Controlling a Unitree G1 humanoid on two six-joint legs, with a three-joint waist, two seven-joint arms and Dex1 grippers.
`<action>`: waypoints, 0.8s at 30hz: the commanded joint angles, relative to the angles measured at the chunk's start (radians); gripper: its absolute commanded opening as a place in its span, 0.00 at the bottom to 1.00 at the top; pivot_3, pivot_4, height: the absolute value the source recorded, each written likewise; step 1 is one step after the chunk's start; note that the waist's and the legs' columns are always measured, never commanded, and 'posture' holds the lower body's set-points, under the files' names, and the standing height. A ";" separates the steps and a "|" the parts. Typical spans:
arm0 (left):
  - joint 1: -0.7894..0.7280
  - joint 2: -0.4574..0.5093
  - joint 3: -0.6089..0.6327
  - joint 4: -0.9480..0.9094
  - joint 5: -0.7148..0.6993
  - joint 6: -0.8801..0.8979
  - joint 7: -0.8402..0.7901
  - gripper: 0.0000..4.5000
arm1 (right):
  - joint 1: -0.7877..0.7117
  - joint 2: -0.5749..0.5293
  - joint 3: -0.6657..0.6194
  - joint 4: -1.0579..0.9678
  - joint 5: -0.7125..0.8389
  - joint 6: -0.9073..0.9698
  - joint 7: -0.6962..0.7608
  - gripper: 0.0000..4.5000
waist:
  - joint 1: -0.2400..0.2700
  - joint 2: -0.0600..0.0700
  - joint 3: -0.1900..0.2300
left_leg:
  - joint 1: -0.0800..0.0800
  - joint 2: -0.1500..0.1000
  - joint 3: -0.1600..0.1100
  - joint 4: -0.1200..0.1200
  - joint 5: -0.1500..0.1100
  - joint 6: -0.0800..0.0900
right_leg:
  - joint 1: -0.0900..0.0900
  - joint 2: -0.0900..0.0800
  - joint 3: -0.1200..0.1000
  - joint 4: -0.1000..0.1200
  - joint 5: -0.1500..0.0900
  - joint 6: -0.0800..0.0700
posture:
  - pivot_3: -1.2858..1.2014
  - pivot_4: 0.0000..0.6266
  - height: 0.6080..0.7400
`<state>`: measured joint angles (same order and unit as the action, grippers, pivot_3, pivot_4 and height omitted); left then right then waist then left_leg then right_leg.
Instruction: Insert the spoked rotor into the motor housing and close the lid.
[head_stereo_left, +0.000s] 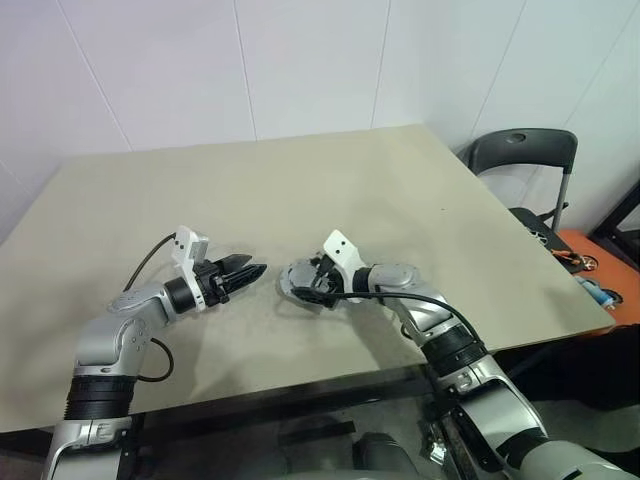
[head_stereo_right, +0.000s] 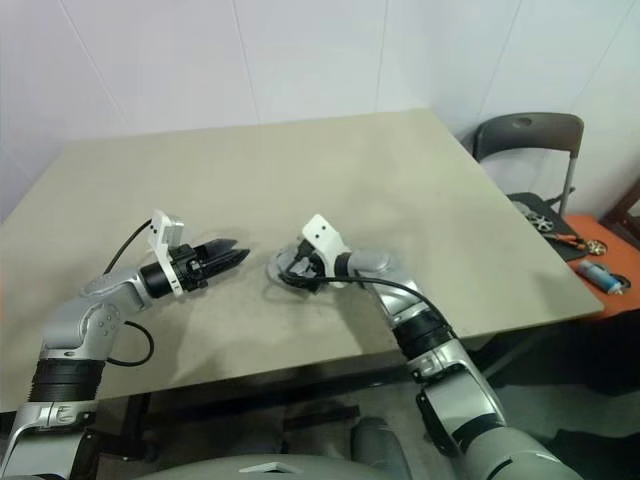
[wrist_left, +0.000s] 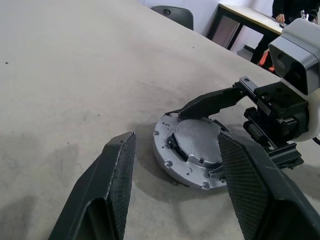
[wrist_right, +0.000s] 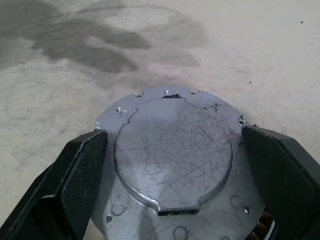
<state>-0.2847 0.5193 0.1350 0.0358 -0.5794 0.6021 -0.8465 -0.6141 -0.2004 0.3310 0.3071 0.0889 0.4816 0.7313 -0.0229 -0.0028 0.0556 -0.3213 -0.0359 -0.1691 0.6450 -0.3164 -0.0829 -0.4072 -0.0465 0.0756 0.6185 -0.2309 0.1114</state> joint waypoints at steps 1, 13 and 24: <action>-0.012 0.008 0.013 -0.017 -0.002 -0.016 -0.009 0.62 | 0.002 0.005 0.011 -0.016 -0.024 -0.035 -0.002 0.91 | 0.000 0.000 0.000 | 0.000 0.000 0.000 0.000 0.000 0.000 | 0.000 0.000 0.000 0.000 0.000 0.000 | 0.52 0.00 1.00; 0.002 0.002 0.012 -0.016 0.002 -0.025 -0.007 0.62 | -0.016 -0.004 -0.025 0.008 -0.026 -0.018 -0.004 0.72 | 0.001 0.000 0.000 | 0.000 0.000 0.000 0.000 0.000 0.000 | 0.000 0.000 0.000 0.001 0.000 0.000 | 0.52 0.00 1.00; 0.001 -0.005 0.003 -0.006 0.009 -0.031 -0.012 0.62 | -0.079 -0.024 -0.103 -0.004 0.027 0.029 0.019 0.72 | 0.003 0.000 0.000 | 0.000 0.000 0.000 0.001 0.000 0.000 | 0.000 0.000 0.000 0.000 0.000 0.000 | 0.52 0.00 1.00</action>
<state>-0.2767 0.5111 0.1324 0.0404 -0.5756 0.5952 -0.8493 -0.6550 -0.2205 0.2598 0.3509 0.0934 0.5125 0.7395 -0.0200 -0.0027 0.0557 -0.3218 -0.0360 -0.1692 0.6454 -0.3163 -0.0829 -0.4074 -0.0466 0.0756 0.6187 -0.2309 0.1112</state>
